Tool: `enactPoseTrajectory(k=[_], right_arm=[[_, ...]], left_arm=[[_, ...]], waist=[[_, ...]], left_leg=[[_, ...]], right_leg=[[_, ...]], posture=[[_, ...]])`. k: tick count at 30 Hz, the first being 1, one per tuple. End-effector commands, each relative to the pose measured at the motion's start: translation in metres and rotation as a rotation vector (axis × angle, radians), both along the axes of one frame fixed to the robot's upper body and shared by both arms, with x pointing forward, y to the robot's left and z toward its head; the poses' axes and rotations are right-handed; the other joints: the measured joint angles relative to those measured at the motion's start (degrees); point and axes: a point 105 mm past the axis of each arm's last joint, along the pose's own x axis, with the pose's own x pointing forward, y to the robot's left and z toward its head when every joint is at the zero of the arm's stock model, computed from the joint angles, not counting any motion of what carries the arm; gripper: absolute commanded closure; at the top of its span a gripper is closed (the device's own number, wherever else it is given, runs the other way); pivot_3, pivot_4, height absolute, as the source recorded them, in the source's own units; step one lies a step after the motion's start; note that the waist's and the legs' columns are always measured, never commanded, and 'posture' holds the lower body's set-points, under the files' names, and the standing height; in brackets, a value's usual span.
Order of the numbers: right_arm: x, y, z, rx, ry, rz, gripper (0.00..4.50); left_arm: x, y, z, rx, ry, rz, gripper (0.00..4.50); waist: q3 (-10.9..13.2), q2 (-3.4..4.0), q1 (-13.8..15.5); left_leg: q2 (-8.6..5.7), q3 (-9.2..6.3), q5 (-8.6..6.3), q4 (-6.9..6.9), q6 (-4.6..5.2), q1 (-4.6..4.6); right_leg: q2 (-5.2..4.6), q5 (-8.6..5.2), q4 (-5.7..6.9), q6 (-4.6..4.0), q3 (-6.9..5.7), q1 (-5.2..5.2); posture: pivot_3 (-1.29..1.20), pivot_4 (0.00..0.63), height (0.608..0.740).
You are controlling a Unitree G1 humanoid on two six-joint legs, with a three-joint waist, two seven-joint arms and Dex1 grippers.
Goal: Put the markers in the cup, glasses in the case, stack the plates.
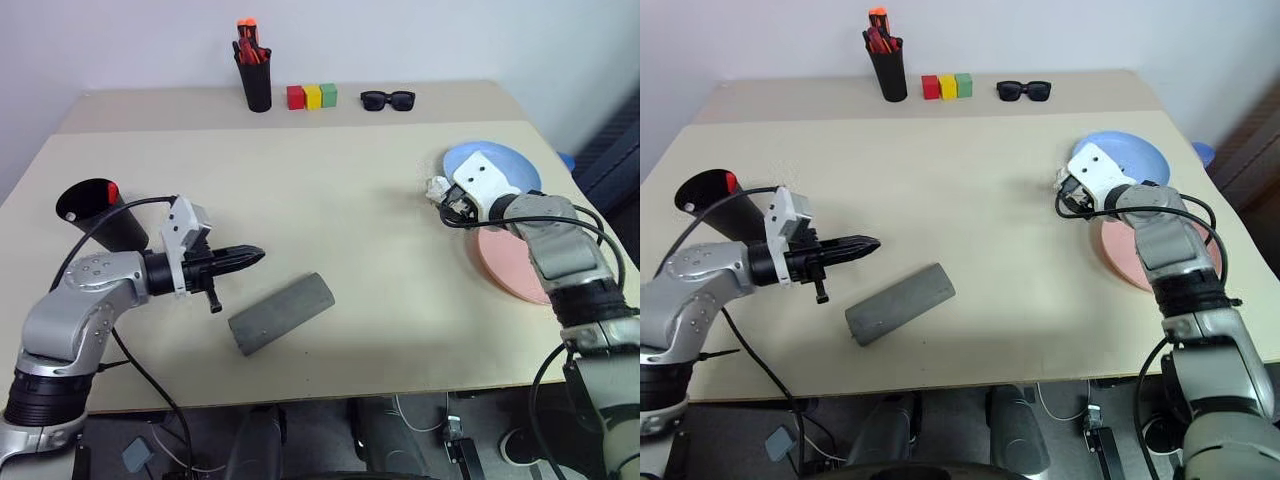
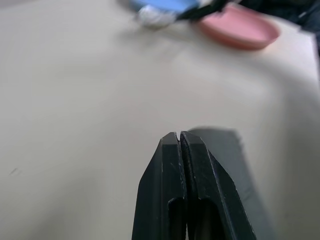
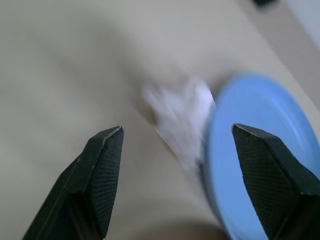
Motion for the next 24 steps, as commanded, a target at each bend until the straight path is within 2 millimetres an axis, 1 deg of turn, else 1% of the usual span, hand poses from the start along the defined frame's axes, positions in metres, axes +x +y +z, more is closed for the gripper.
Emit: enactPoseTrajectory(k=[1, 5, 6, 7, 8, 9, 11, 12, 14, 17, 20, 22, 24], right_arm=[[0.014, -0.011, 0.009, -0.087, -0.051, -0.024, 1.01], [0.023, -0.017, 0.001, -0.147, -0.037, -0.055, 1.01], [0.023, -0.018, -0.001, -0.157, -0.032, -0.057, 1.53], [0.024, -0.018, -0.002, -0.163, -0.029, -0.056, 1.8], [0.024, -0.018, -0.003, -0.166, -0.027, -0.055, 2.36], [0.025, -0.018, -0.003, -0.172, -0.032, -0.055, 2.82], [0.027, -0.015, -0.001, -0.171, -0.044, -0.049, 3.97], [0.028, -0.013, 0.001, -0.169, -0.06, -0.041, 4.39], [0.03, -0.011, 0.008, -0.182, -0.112, -0.037, 4.45], [0.032, -0.01, 0.026, -0.26, -0.234, -0.026, 4.45], [0.025, -0.008, 0.042, -0.235, -0.304, 0.035, 4.45], [0.01, -0.009, 0.05, -0.238, -0.328, 0.092, 4.45], [-0.022, -0.015, 0.053, -0.193, -0.28, 0.152, 4.45]], left_arm=[[-0.004, -0.004, 0.008, -0.025, -0.035, -0.006, 4.47], [-0.007, -0.007, 0.004, -0.039, -0.03, 0.005, 4.47], [-0.008, -0.007, 0.004, -0.046, -0.03, 0.009, 4.5], [-0.008, -0.008, 0.005, -0.053, -0.03, 0.013, 4.5], [-0.008, -0.008, 0.005, -0.058, -0.03, 0.015, 4.5], [-0.009, -0.008, 0.005, -0.06, -0.03, 0.019, 4.5], [-0.01, -0.007, 0.004, -0.062, -0.029, 0.025, 4.5], [-0.01, -0.007, 0.004, -0.064, -0.028, 0.029, 4.5], [-0.009, -0.007, 0.003, -0.078, -0.02, 0.039, 4.5], [-0.009, -0.008, 0.0, -0.085, -0.019, 0.051, 4.5], [-0.005, -0.008, -0.005, -0.083, -0.019, 0.087, 4.5], [-0.004, -0.009, -0.007, -0.082, -0.03, 0.095, 4.5], [-0.002, -0.012, -0.01, -0.075, -0.032, 0.089, 4.5]], waist=[[0.0, 0.03, -0.1], [0.0, 0.03, -1.1], [0.0, 0.03, -1.2], [0.0, 0.03, -1.2], [0.0, 0.03, -1.2], [0.0, 0.04, -1.3], [0.0, 0.04, -1.3], [0.0, 0.04, -1.3], [0.0, 0.05, -1.3], [0.0, 0.07, -1.3], [0.1, 0.11, -1.2], [0.1, 0.11, -0.8], [0.1, 0.14, 0.4]], left_leg=[[0.0, 0.0, 0.0, 0.0, 0.0, 0.01], [0.0, 0.0, 0.0, -0.01, 0.0, 0.01], [0.0, -0.01, 0.0, -0.01, 0.0, 0.01], [0.0, -0.01, 0.0, -0.01, 0.0, 0.01], [0.0, -0.02, 0.0, -0.01, 0.0, 0.01], [0.0, -0.02, 0.0, -0.01, 0.0, 0.01], [0.0, -0.02, 0.0, -0.01, -0.01, 0.01], [0.0, -0.02, 0.0, -0.01, -0.01, 0.01], [0.0, -0.02, 0.0, -0.01, -0.01, 0.02], [-0.01, -0.02, 0.0, 0.01, -0.01, 0.02], [-0.01, -0.02, 0.0, -0.01, -0.01, 0.03], [-0.01, -0.04, 0.0, -0.02, -0.01, 0.01], [-0.02, -0.08, 0.0, -0.05, 0.0, -0.02]], right_leg=[[0.0, 0.0, 0.0, 0.0, 0.01, 0.0], [0.0, 0.01, 0.01, 0.01, 0.01, 0.0], [0.0, 0.01, 0.02, 0.01, 0.01, 0.0], [0.0, 0.01, 0.02, 0.01, 0.01, 0.0], [0.0, 0.01, 0.03, 0.01, 0.01, 0.0], [0.0, 0.01, 0.03, 0.02, 0.01, 0.0], [0.0, 0.02, 0.03, 0.02, 0.01, 0.0], [0.0, 0.02, 0.04, 0.02, 0.02, 0.0], [0.0, 0.02, 0.06, 0.02, 0.02, 0.0], [0.0, 0.02, 0.07, 0.02, 0.03, 0.0], [0.01, 0.02, 0.08, 0.02, 0.03, -0.01], [0.01, 0.01, 0.1, 0.02, 0.02, -0.01], [0.0, 0.0, 0.07, 0.04, 0.0, -0.01]], posture=[[0.0, 0.15, 0.74], [0.0, 0.15, 0.74], [0.0, 0.15, 0.74], [0.0, 0.15, 0.74], [0.0, 0.15, 0.74], [0.0, 0.15, 0.74], [0.0, 0.15, 0.74], [0.0, 0.15, 0.74], [0.0, 0.15, 0.74], [0.0, 0.15, 0.74], [0.0, 0.15, 0.74], [0.0, 0.15, 0.74], [0.0, 0.15, 0.74]])
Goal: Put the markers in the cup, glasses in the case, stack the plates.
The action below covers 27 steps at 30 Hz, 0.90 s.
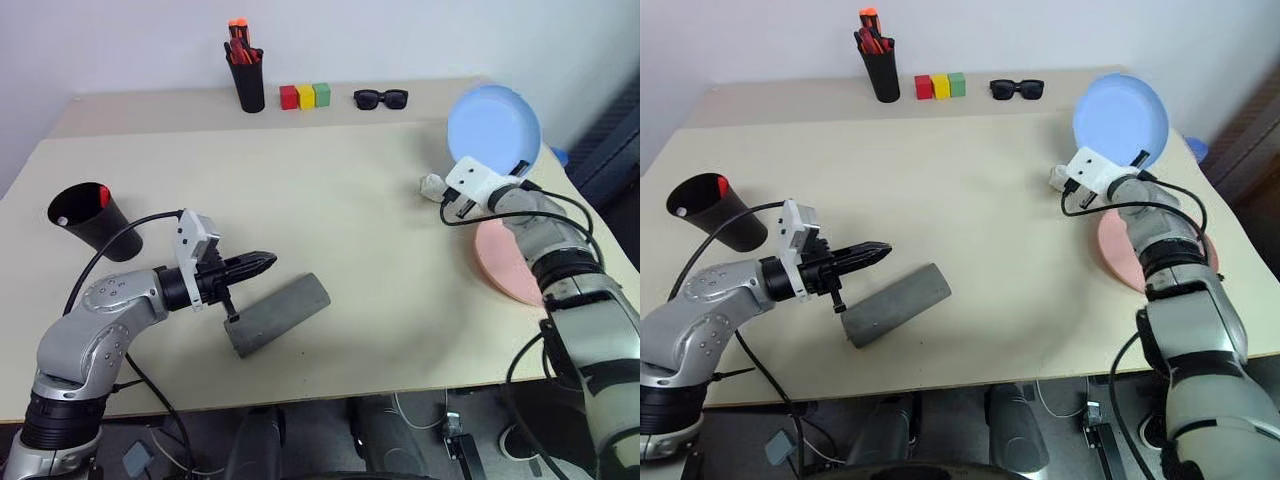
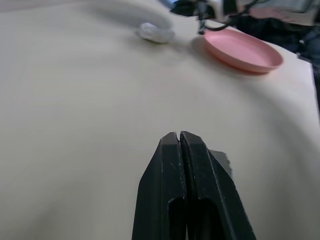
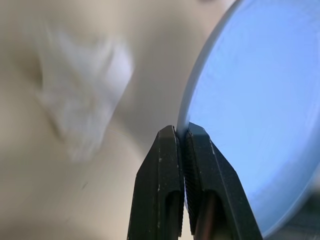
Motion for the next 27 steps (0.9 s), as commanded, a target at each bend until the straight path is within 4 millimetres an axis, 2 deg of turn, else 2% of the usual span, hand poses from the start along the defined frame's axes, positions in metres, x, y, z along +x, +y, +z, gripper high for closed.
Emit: enactPoseTrajectory(k=[1, 7, 10, 13, 14, 16, 19, 23, 27], right_arm=[[-0.044, -0.004, 0.025, 0.057, 0.029, 0.094, 4.45], [-0.121, -0.03, 0.017, 0.027, 0.237, 0.029, 4.45], [-0.144, -0.036, 0.0, 0.031, 0.354, 0.001, 4.45], [-0.156, -0.028, -0.012, 0.056, 0.437, 0.036, 3.59], [-0.158, -0.025, -0.013, 0.07, 0.446, 0.042, 3.17], [-0.154, -0.021, -0.011, 0.064, 0.43, 0.059, 2.13], [-0.124, -0.008, 0.004, 0.081, 0.29, 0.083, 0.63], [-0.06, 0.02, 0.013, 0.286, 0.116, 0.088, 0.63], [-0.013, 0.033, -0.003, 0.396, 0.099, 0.029, 0.63]], left_arm=[[0.002, -0.004, 0.002, 0.016, -0.047, -0.011, 4.5], [0.008, -0.014, -0.002, 0.019, -0.032, -0.079, 4.5], [0.012, -0.021, -0.001, 0.006, -0.033, -0.115, 4.5], [0.016, -0.024, -0.001, 0.012, -0.039, -0.124, 4.5], [0.017, -0.024, 0.0, 0.012, -0.04, -0.124, 4.5], [0.017, -0.023, 0.001, 0.014, -0.044, -0.123, 4.5], [0.016, -0.017, 0.002, 0.024, -0.054, -0.1, 4.5], [0.014, -0.01, 0.002, 0.026, -0.061, -0.052, 4.5], [0.012, -0.009, 0.005, 0.018, -0.074, -0.019, 4.5]], waist=[[0.0, 0.05, 1.2], [-0.1, 0.32, 1.9], [-0.1, 0.26, 1.6], [-0.1, 0.24, 0.6], [-0.1, 0.25, 0.4], [-0.1, 0.25, 0.2], [-0.1, 0.18, -0.5], [-0.1, 0.08, -1.7], [-0.1, 0.09, -0.6]], left_leg=[[0.0, -0.01, -0.01, -0.01, 0.02, -0.02], [-0.02, 0.08, -0.04, 0.11, 0.07, -0.02], [-0.01, 0.12, -0.04, 0.14, 0.07, 0.07], [0.0, 0.16, -0.04, 0.15, 0.07, 0.28], [0.0, 0.17, -0.04, 0.14, 0.07, 0.33], [0.0, 0.22, -0.04, 0.12, 0.07, 0.4], [0.0, 0.28, -0.04, 0.08, 0.07, 0.59], [0.07, 0.28, -0.05, -0.03, 0.07, 1.0], [0.09, 0.23, -0.05, -0.11, 0.07, 0.85]], right_leg=[[0.0, -0.01, -0.02, 0.02, -0.01, 0.0], [-0.01, -0.04, -0.05, 0.02, 0.07, 0.02], [0.02, -0.14, -0.06, -0.23, 0.12, 0.09], [0.04, -0.15, -0.11, -0.26, 0.17, 0.32], [0.04, -0.15, -0.11, -0.26, 0.17, 0.36], [0.04, -0.14, -0.1, -0.26, 0.25, 0.37], [0.04, -0.14, -0.1, -0.26, 0.3, 0.49], [0.1, -0.15, -0.29, -0.25, 0.31, 0.9], [0.13, -0.09, -0.4, -0.31, 0.28, 0.87]], posture=[[0.0, 0.15, 0.74], [0.0, 0.15, 0.74], [0.0, 0.15, 0.74], [0.0, 0.15, 0.74], [0.0, 0.15, 0.74], [0.0, 0.15, 0.74], [0.0, 0.15, 0.74], [0.0, 0.15, 0.74], [0.0, 0.15, 0.74]])
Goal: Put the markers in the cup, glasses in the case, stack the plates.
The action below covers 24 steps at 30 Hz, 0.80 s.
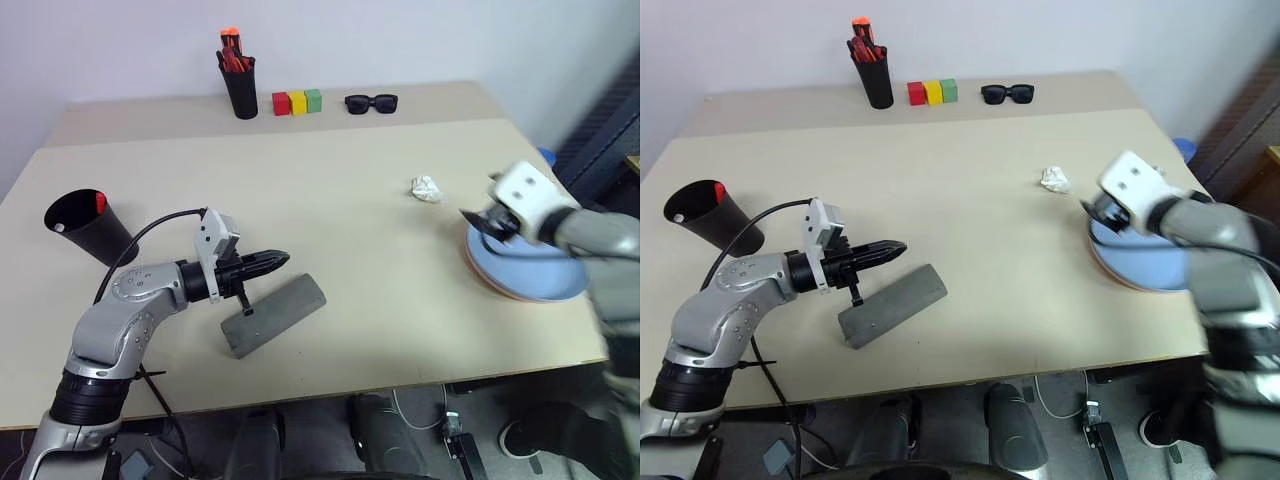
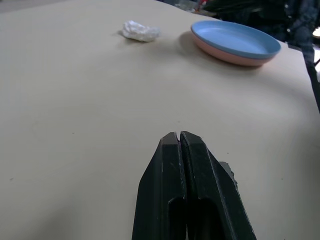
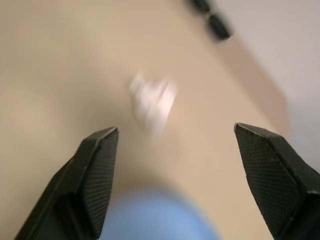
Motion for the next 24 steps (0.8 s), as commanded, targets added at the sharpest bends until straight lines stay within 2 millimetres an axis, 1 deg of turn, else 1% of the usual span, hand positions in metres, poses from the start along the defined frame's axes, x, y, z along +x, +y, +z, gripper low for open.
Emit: enactPoseTrajectory(k=[1, 4, 7, 8, 10, 11, 12, 13, 15, 16, 17, 19, 21, 22, 24], right_arm=[[0.029, -0.001, -0.01, 0.014, -0.014, -0.065, 0.63], [0.051, 0.003, -0.027, 0.003, 0.008, -0.12, 0.63], [0.059, -0.002, -0.037, -0.05, 0.023, -0.178, 0.63], [0.061, -0.004, -0.039, -0.062, 0.023, -0.189, 0.87], [0.062, -0.006, -0.041, -0.056, 0.027, -0.206, 1.49], [0.062, -0.005, -0.041, -0.056, 0.026, -0.204, 1.9], [0.063, -0.005, -0.039, -0.057, 0.019, -0.202, 2.42], [0.063, -0.005, -0.036, -0.058, 0.006, -0.196, 2.82], [0.063, -0.005, -0.032, -0.056, -0.016, -0.188, 4.03], [0.063, -0.007, -0.029, -0.054, -0.029, -0.188, 4.45], [0.063, -0.009, -0.025, -0.057, -0.042, -0.189, 4.45], [0.056, -0.021, -0.014, -0.089, -0.082, -0.181, 4.45], [0.038, -0.039, 0.0, -0.116, -0.102, -0.17, 4.45], [0.025, -0.048, 0.006, -0.118, -0.107, -0.167, 4.45], [-0.004, -0.058, 0.017, -0.108, -0.098, -0.146, 4.45]], left_arm=[[-0.003, 0.003, 0.014, -0.01, -0.059, 0.031, 4.5], [-0.006, 0.007, 0.015, -0.006, -0.066, 0.063, 4.5], [-0.009, 0.012, 0.016, -0.008, -0.068, 0.091, 4.5], [-0.01, 0.012, 0.016, -0.008, -0.069, 0.095, 4.5], [-0.013, 0.013, 0.016, -0.008, -0.068, 0.105, 4.5], [-0.013, 0.014, 0.016, -0.008, -0.067, 0.109, 4.5], [-0.014, 0.014, 0.015, -0.01, -0.066, 0.113, 4.5], [-0.015, 0.014, 0.015, -0.012, -0.065, 0.116, 4.5], [-0.015, 0.014, 0.014, -0.016, -0.061, 0.119, 4.5], [-0.015, 0.013, 0.014, -0.017, -0.059, 0.12, 4.5], [-0.015, 0.013, 0.013, -0.019, -0.057, 0.12, 4.5], [-0.014, 0.014, 0.009, -0.018, -0.043, 0.127, 4.5], [-0.01, 0.019, 0.006, -0.006, -0.048, 0.16, 4.5], [-0.008, 0.023, 0.004, -0.007, -0.048, 0.181, 4.5], [-0.005, 0.031, 0.002, 0.001, -0.049, 0.213, 4.5]], waist=[[0.0, 0.01, 0.4], [0.0, 0.02, 0.9], [0.0, 0.02, 1.3], [0.0, 0.03, 1.3], [0.0, 0.03, 1.2], [0.0, 0.03, 1.2], [0.0, 0.03, 1.1], [0.0, 0.03, 1.0], [0.0, 0.05, 0.5], [0.0, 0.05, 0.3], [0.0, 0.05, 0.0], [0.0, 0.07, 0.0], [0.0, 0.08, 0.3], [0.0, 0.09, 0.6], [0.0, 0.12, 1.5]], left_leg=[[-0.01, 0.0, 0.0, 0.0, 0.0, -0.03], [-0.03, 0.03, -0.04, -0.04, 0.06, -0.14], [-0.06, 0.04, -0.06, -0.1, 0.09, -0.13], [-0.06, 0.03, -0.06, -0.15, 0.09, -0.13], [-0.06, 0.03, -0.06, -0.17, 0.09, -0.11], [-0.06, 0.03, -0.06, -0.17, 0.09, -0.09], [-0.06, 0.03, -0.06, -0.17, 0.09, -0.08], [-0.06, 0.03, -0.06, -0.17, 0.1, -0.07], [-0.06, 0.03, -0.06, -0.16, 0.09, -0.07], [-0.06, 0.03, -0.06, -0.16, 0.09, -0.07], [-0.06, 0.03, -0.06, -0.16, 0.1, -0.05], [-0.06, 0.02, -0.06, -0.17, 0.1, -0.05], [-0.06, 0.02, -0.06, -0.17, 0.1, -0.05], [-0.06, -0.02, -0.07, -0.17, 0.1, -0.07], [-0.08, -0.04, -0.08, -0.23, 0.12, -0.1]], right_leg=[[-0.02, 0.01, -0.02, 0.07, -0.01, 0.0], [-0.08, 0.11, -0.22, 0.26, -0.03, -0.02], [-0.12, 0.1, -0.23, 0.26, -0.03, -0.04], [-0.11, 0.1, -0.24, 0.26, -0.04, -0.04], [-0.11, 0.1, -0.24, 0.26, -0.04, -0.05], [-0.11, 0.1, -0.23, 0.26, -0.03, -0.04], [-0.11, 0.1, -0.23, 0.26, -0.03, -0.03], [-0.11, 0.1, -0.23, 0.25, -0.03, -0.03], [-0.1, 0.1, -0.22, 0.26, -0.02, -0.03], [-0.1, 0.1, -0.22, 0.26, -0.02, -0.03], [-0.1, 0.11, -0.21, 0.27, -0.02, -0.02], [-0.09, 0.11, -0.2, 0.27, -0.02, -0.02], [-0.09, 0.1, -0.19, 0.29, -0.02, -0.02], [-0.09, 0.08, -0.19, 0.32, -0.05, -0.02], [-0.1, 0.05, -0.21, 0.37, -0.06, -0.03]], posture=[[0.0, 0.15, 0.74], [0.0, 0.15, 0.74], [0.0, 0.15, 0.74], [0.0, 0.15, 0.74], [0.0, 0.15, 0.74], [0.0, 0.15, 0.74], [0.0, 0.15, 0.74], [0.0, 0.15, 0.74], [0.0, 0.15, 0.74], [0.0, 0.15, 0.74], [0.0, 0.15, 0.74], [0.0, 0.15, 0.74], [0.0, 0.15, 0.74], [0.0, 0.15, 0.74], [0.0, 0.15, 0.74]])
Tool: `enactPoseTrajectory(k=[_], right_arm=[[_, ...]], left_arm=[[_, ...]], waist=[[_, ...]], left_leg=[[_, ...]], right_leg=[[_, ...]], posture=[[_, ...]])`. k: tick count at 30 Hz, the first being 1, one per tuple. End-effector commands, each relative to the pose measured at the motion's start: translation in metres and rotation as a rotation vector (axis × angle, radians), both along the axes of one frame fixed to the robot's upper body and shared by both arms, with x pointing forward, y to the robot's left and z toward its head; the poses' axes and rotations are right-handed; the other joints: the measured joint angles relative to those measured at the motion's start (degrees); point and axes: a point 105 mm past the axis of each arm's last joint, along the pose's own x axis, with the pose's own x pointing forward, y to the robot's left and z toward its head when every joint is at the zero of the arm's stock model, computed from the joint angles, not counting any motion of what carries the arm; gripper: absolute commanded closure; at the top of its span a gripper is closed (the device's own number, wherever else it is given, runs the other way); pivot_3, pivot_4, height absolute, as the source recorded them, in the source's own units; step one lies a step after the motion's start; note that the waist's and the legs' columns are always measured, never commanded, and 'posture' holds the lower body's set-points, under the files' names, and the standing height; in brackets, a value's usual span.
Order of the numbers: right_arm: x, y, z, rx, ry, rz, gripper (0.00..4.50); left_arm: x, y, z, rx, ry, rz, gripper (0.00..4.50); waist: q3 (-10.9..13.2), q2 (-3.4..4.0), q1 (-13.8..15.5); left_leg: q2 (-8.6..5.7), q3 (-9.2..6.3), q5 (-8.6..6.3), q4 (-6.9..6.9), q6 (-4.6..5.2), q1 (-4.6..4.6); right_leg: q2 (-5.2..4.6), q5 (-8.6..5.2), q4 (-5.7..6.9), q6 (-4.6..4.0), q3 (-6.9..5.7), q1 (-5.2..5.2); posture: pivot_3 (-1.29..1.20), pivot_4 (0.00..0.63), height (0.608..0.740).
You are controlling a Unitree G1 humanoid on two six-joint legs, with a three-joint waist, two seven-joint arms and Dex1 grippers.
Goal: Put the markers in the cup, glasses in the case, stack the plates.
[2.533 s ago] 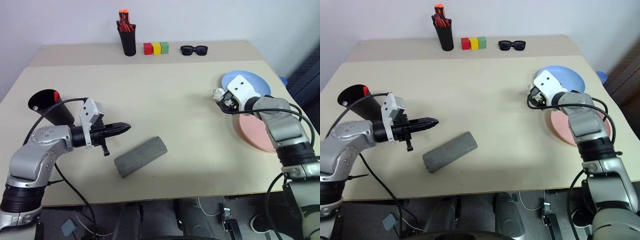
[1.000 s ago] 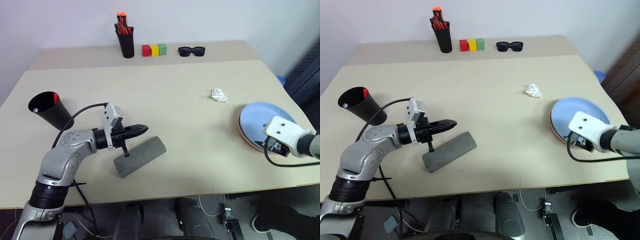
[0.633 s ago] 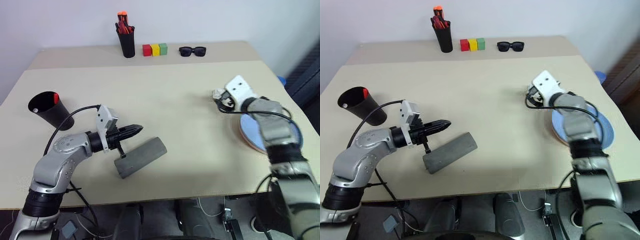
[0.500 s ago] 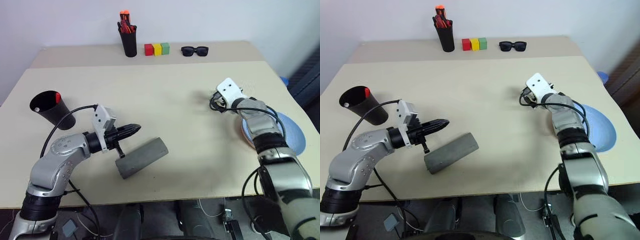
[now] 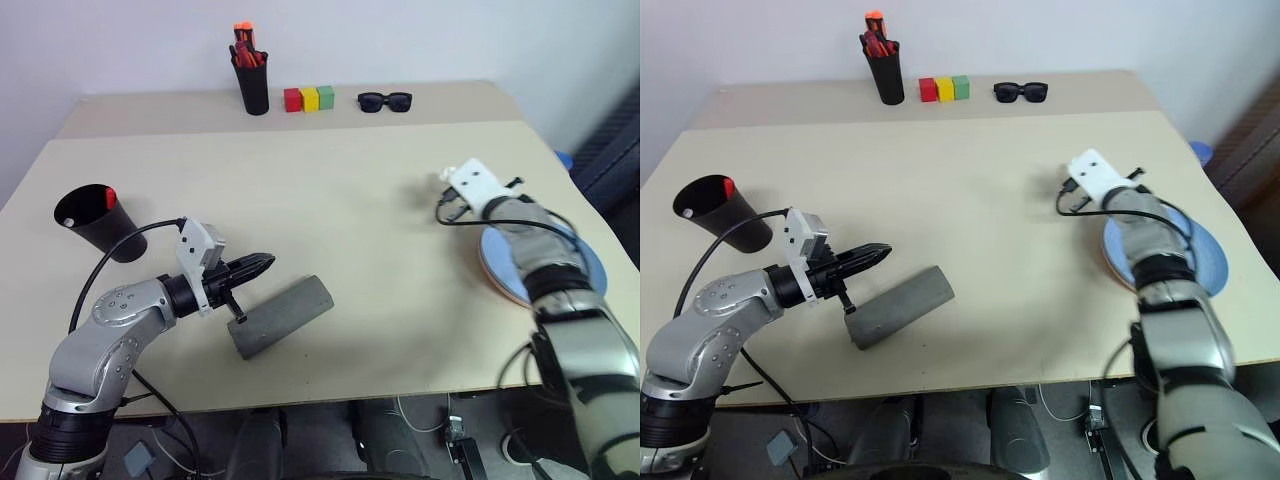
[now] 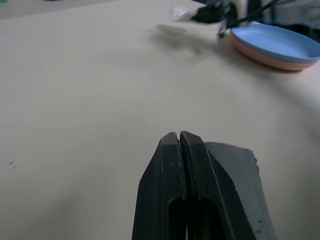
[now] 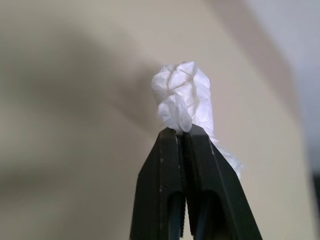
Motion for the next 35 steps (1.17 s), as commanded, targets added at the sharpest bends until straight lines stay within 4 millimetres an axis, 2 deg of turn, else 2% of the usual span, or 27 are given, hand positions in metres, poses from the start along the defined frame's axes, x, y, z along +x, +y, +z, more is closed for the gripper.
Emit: enactPoseTrajectory(k=[1, 3, 6, 7, 8, 9, 13, 15, 18, 20, 21, 22, 25, 30, 35], right_arm=[[-0.043, -0.011, 0.039, 0.039, -0.034, 0.04, 4.45], [-0.074, -0.023, 0.038, 0.017, 0.044, 0.029, 4.45], [-0.098, -0.034, 0.028, -0.013, 0.152, -0.009, 4.45], [-0.103, -0.037, 0.024, -0.013, 0.178, -0.021, 3.9], [-0.106, -0.039, 0.021, -0.016, 0.194, -0.028, 3.64], [-0.107, -0.038, 0.021, -0.017, 0.194, -0.029, 3.14], [-0.101, -0.023, 0.033, -0.001, 0.11, 0.045, 1.12], [-0.099, -0.009, 0.036, 0.057, 0.089, 0.122, 1.12], [-0.096, 0.001, 0.036, 0.13, 0.083, 0.189, 1.12], [-0.09, 0.027, 0.041, 0.341, 0.065, 0.304, 1.12], [-0.089, 0.035, 0.043, 0.411, 0.066, 0.345, 1.12], [-0.092, 0.048, 0.042, 0.458, 0.093, 0.42, 1.12], [-0.098, 0.07, 0.036, 0.511, 0.164, 0.559, 1.12], [-0.094, 0.077, 0.021, 0.516, 0.227, 0.576, 1.12], [-0.086, 0.085, 0.015, 0.51, 0.248, 0.601, 1.12]], left_arm=[[0.006, 0.017, 0.001, 0.021, -0.037, 0.071, 4.5], [0.009, 0.022, -0.005, 0.038, -0.035, 0.09, 4.5], [0.013, 0.022, -0.009, 0.041, -0.042, 0.098, 4.5], [0.015, 0.02, -0.008, 0.026, -0.049, 0.105, 4.5], [0.017, 0.019, -0.006, 0.011, -0.055, 0.112, 4.5], [0.018, 0.018, -0.005, 0.002, -0.064, 0.121, 4.5], [0.015, 0.029, -0.005, 0.008, -0.08, 0.171, 4.5], [0.011, 0.041, -0.007, 0.026, -0.083, 0.217, 4.5], [0.006, 0.052, -0.008, 0.043, -0.086, 0.267, 4.5], [-0.007, 0.081, -0.012, 0.091, -0.08, 0.363, 4.5], [-0.012, 0.089, -0.012, 0.109, -0.079, 0.393, 4.5], [-0.02, 0.101, -0.013, 0.13, -0.077, 0.437, 4.5], [-0.035, 0.122, -0.015, 0.183, -0.07, 0.532, 4.5], [-0.05, 0.139, -0.018, 0.192, -0.058, 0.636, 4.5], [-0.053, 0.136, -0.016, 0.193, -0.073, 0.665, 4.5]], waist=[[0.0, 0.03, 0.3], [0.0, 0.1, 0.4], [-0.1, 0.12, -0.1], [-0.1, 0.1, -0.3], [-0.1, 0.1, -0.5], [-0.1, 0.08, -0.7], [-0.1, 0.07, -1.2], [-0.1, 0.07, -1.4], [-0.1, 0.08, -1.0], [0.0, -0.03, -1.3], [0.0, -0.03, -1.4], [0.0, -0.05, -1.3], [0.0, -0.03, -0.7], [0.0, -0.05, 0.3], [0.0, -0.06, 0.2]], left_leg=[[0.0, 0.0, -0.07, -0.02, 0.13, 0.03], [0.0, 0.01, -0.1, 0.0, 0.17, 0.06], [0.0, 0.09, -0.1, 0.12, 0.18, 0.14], [0.01, 0.14, -0.1, 0.19, 0.18, 0.14], [0.01, 0.16, -0.11, 0.29, 0.18, 0.16], [0.01, 0.18, -0.11, 0.37, 0.18, 0.16], [0.01, 0.22, -0.11, 0.46, 0.18, 0.17], [0.02, 0.22, -0.11, 0.37, 0.19, 0.18], [0.05, 0.18, -0.16, 0.28, 0.28, 0.14], [0.05, 0.18, -0.17, 0.29, 0.28, 0.1], [0.06, 0.18, -0.18, 0.28, 0.31, 0.12], [0.07, 0.22, -0.21, 0.3, 0.35, 0.14], [0.07, 0.21, -0.21, 0.31, 0.36, 0.1], [0.04, 0.24, -0.22, 0.4, 0.35, 0.08], [0.03, 0.26, -0.23, 0.36, 0.34, 0.08]], right_leg=[[0.0, -0.03, 0.0, 0.03, 0.0, 0.02], [0.01, -0.04, 0.02, 0.03, 0.01, 0.02], [0.01, -0.16, 0.0, -0.19, 0.07, 0.09], [0.01, -0.16, 0.0, -0.23, 0.12, 0.1], [0.01, -0.14, 0.0, -0.26, 0.13, 0.14], [0.01, -0.13, -0.01, -0.27, 0.15, 0.18], [0.02, -0.14, 0.01, -0.2, 0.22, 0.21], [0.05, -0.06, 0.01, -0.33, 0.24, 0.17], [0.12, -0.11, 0.02, -0.27, 0.25, 0.11], [0.12, -0.12, 0.0, -0.26, 0.25, 0.11], [0.12, -0.12, -0.02, -0.26, 0.27, 0.12], [0.11, -0.12, -0.01, -0.27, 0.3, 0.12], [0.1, -0.14, -0.02, -0.28, 0.28, 0.11], [0.04, -0.14, -0.15, -0.3, 0.28, 0.16], [0.02, -0.14, -0.15, -0.31, 0.28, 0.13]], posture=[[0.0, 0.15, 0.74], [0.0, 0.15, 0.74], [0.0, 0.15, 0.74], [0.0, 0.15, 0.74], [0.0, 0.15, 0.74], [0.0, 0.15, 0.74], [0.0, 0.15, 0.74], [0.0, 0.15, 0.74], [0.0, 0.15, 0.74], [0.0, 0.15, 0.74], [0.0, 0.15, 0.74], [0.0, 0.15, 0.74], [0.0, 0.15, 0.74], [0.0, 0.15, 0.74], [0.0, 0.15, 0.74]])
